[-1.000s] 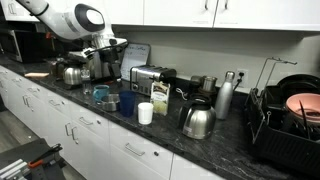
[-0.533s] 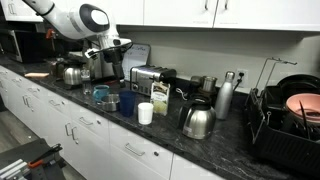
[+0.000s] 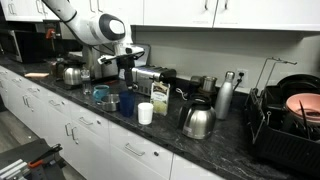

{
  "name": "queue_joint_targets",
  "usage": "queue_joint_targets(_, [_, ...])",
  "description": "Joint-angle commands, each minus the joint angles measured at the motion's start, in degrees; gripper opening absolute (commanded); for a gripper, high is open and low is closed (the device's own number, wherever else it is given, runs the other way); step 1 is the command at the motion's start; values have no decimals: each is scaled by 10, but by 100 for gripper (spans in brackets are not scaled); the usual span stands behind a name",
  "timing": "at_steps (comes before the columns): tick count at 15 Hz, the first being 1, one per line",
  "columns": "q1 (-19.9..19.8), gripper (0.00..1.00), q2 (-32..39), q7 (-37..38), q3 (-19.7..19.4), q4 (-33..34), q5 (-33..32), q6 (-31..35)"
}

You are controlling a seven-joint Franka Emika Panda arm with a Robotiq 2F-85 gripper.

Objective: Move the deep blue cup to the left.

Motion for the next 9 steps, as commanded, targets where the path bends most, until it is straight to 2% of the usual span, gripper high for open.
queue_joint_targets(1, [20, 100, 20, 15, -28, 17, 9, -17])
queue_joint_targets(9, [34, 100, 13, 35, -49, 3, 15, -35])
